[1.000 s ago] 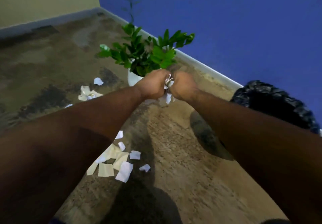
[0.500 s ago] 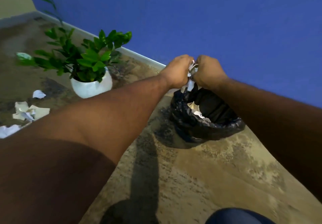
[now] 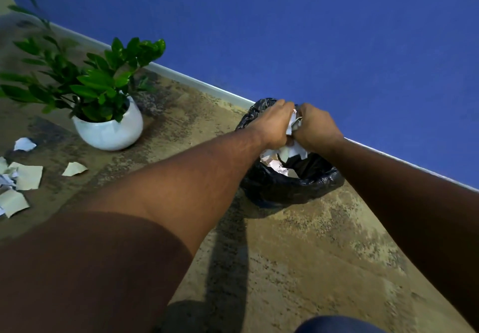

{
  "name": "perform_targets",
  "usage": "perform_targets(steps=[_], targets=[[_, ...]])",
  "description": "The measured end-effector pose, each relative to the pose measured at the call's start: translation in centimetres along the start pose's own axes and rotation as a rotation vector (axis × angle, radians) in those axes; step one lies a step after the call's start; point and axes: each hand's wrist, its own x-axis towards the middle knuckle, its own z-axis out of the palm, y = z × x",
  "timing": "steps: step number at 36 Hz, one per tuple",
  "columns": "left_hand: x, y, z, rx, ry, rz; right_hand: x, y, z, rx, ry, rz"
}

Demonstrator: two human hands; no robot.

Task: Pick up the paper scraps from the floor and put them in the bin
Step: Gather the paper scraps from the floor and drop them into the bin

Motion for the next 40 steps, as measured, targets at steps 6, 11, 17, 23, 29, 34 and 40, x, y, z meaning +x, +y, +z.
perform_targets(steps=[6,11,17,23,29,34,40], targets=[[-0.2,-0.1,0.3,-0.079,-0.073,-0.047,0.0,0.4,0.6,-0.038,-0.049,0.033],[-0.4,-0.4,-0.1,-0.095,-0.131,-0.092,0.1,0.2,0.2,-0.042,-0.080,0.022],[-0.9,-1.1,-1.3,-0.070,-0.160,-0.072,0.3,-1.0,-0.1,-0.021,-0.068,0.033],[-2.0,-2.5,-3.1,-0.048,-0.127,-0.054,0.8,-4.0,0.1,0.000,0.003,-0.036],[-5.4,-8.2,-6.7,0.022,-0.098,-0.084,1.7,-10.1,2.1,-0.072,-0.008,-0.180],[-10.3,-14.7,-10.4,0.100,-0.157,-0.182,1.4,-17.8,5.7,-0.105,-0.106,-0.286],[-17.4,-21.9,-13.6,0.152,-0.187,-0.275,-0.9,-26.5,11.1,-0.047,-0.257,-0.428]])
